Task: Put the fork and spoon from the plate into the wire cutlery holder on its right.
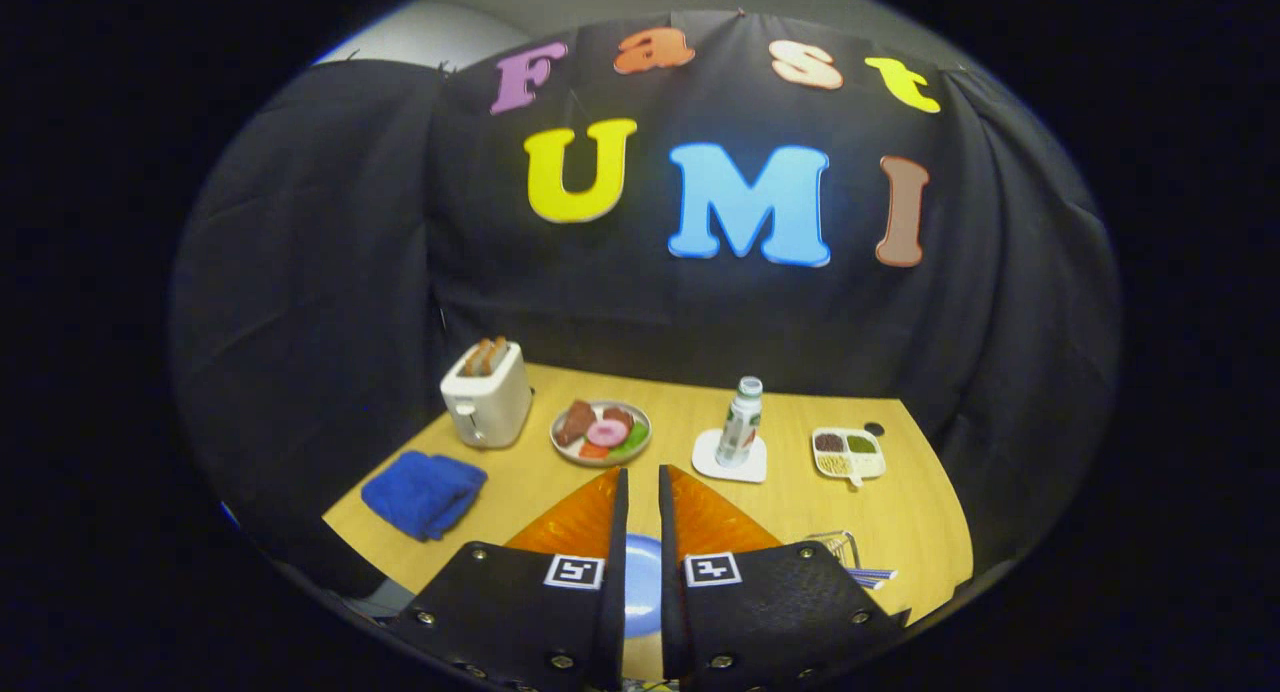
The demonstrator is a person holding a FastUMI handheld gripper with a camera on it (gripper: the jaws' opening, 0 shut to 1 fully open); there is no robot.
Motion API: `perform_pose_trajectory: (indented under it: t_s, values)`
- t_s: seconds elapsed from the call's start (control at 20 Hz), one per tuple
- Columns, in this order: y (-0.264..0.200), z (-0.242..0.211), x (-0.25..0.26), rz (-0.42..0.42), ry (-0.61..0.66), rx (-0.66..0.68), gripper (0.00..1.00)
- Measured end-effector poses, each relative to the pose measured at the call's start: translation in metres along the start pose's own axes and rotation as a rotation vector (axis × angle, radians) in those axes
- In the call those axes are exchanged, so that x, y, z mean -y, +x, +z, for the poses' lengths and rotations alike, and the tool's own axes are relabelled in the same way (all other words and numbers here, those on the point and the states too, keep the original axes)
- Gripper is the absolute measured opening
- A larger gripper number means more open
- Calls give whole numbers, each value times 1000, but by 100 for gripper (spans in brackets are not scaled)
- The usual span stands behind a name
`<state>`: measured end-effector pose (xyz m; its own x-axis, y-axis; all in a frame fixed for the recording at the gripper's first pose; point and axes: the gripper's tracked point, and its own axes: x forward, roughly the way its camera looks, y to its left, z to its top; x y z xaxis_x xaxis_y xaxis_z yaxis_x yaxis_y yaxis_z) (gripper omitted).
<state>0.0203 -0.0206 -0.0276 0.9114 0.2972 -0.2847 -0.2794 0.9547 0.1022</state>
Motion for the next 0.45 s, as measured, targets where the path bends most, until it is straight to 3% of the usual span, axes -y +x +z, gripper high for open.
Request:
perform_pose_trajectory:
  t_s: [0.25,0.35,0.45]
  values:
    - [-18,50,-20,-14,-67,199,15]
    - [-19,53,-14,-65,-128,241,16]
    - [-18,51,-20,-89,-164,255,26]
